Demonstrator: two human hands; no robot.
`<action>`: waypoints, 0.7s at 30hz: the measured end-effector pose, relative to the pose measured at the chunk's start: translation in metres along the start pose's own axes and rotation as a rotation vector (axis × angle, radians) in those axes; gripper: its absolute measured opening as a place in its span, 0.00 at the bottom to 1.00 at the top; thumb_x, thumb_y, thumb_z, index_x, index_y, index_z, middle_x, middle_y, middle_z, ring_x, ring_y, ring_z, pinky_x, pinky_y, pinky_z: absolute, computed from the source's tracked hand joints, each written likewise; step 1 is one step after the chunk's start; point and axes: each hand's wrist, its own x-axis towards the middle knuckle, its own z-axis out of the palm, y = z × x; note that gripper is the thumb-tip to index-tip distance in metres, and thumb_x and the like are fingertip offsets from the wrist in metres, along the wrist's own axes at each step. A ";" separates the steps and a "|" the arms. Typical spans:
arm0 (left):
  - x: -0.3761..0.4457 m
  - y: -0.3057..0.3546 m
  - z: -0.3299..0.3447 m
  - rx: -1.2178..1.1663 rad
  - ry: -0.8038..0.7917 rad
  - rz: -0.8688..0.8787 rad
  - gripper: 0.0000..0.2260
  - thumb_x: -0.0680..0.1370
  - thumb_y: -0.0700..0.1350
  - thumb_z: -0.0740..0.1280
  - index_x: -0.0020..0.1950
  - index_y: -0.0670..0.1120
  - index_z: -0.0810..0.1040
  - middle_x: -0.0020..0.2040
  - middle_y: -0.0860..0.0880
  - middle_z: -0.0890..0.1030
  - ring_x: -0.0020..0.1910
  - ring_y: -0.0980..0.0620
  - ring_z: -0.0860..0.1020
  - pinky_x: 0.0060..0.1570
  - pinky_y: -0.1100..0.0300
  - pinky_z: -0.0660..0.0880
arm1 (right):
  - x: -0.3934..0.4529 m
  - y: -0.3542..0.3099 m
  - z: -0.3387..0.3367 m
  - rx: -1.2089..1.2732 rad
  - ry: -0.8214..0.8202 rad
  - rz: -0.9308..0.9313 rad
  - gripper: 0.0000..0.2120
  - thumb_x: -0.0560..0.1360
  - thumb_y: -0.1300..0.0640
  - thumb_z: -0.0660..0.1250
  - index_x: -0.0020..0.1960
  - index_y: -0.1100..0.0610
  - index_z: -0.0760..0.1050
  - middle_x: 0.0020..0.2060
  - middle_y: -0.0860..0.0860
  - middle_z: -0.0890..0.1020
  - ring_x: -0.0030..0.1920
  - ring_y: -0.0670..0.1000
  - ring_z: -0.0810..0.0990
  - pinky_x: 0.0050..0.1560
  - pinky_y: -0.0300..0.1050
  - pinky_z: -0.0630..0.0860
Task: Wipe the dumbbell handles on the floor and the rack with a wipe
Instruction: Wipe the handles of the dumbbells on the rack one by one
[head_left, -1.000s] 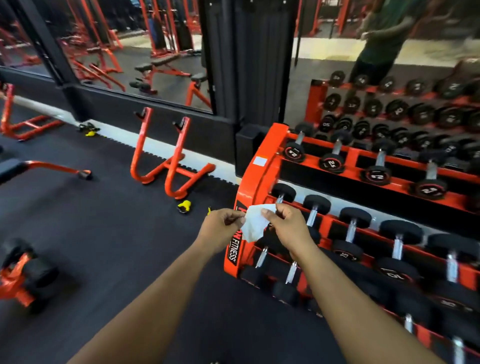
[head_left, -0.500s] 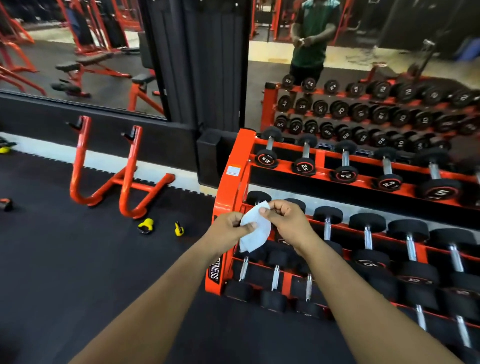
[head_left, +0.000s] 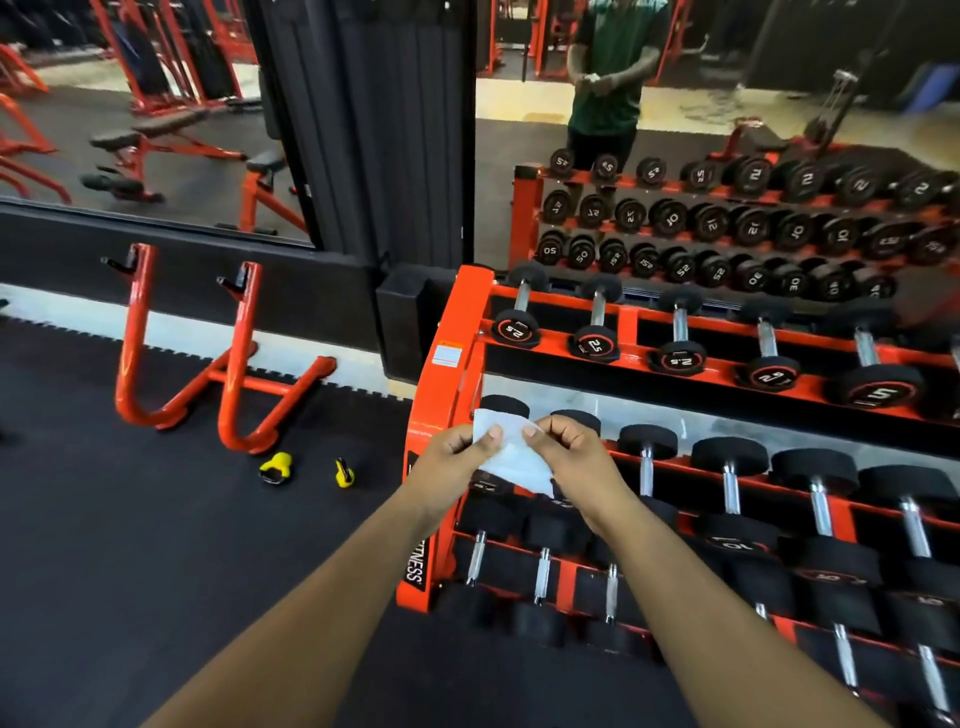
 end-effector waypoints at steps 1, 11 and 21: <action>0.004 0.003 0.006 -0.014 0.025 0.020 0.14 0.82 0.51 0.66 0.58 0.41 0.84 0.54 0.41 0.86 0.56 0.42 0.84 0.58 0.51 0.80 | 0.004 0.002 -0.008 -0.014 -0.006 -0.003 0.12 0.82 0.51 0.66 0.44 0.58 0.79 0.30 0.44 0.75 0.32 0.43 0.70 0.37 0.41 0.70; 0.053 0.016 0.069 0.044 0.060 0.047 0.11 0.82 0.49 0.69 0.57 0.42 0.82 0.48 0.39 0.85 0.45 0.41 0.84 0.45 0.49 0.80 | 0.049 0.014 -0.074 0.252 0.041 -0.004 0.11 0.82 0.56 0.65 0.45 0.62 0.77 0.37 0.51 0.81 0.38 0.44 0.80 0.39 0.35 0.77; 0.087 0.016 0.081 -0.196 0.301 -0.022 0.14 0.85 0.50 0.62 0.62 0.42 0.80 0.56 0.44 0.86 0.56 0.46 0.84 0.57 0.48 0.81 | 0.077 0.020 -0.079 0.056 0.094 -0.097 0.18 0.80 0.45 0.66 0.43 0.60 0.75 0.31 0.44 0.73 0.31 0.41 0.69 0.35 0.38 0.67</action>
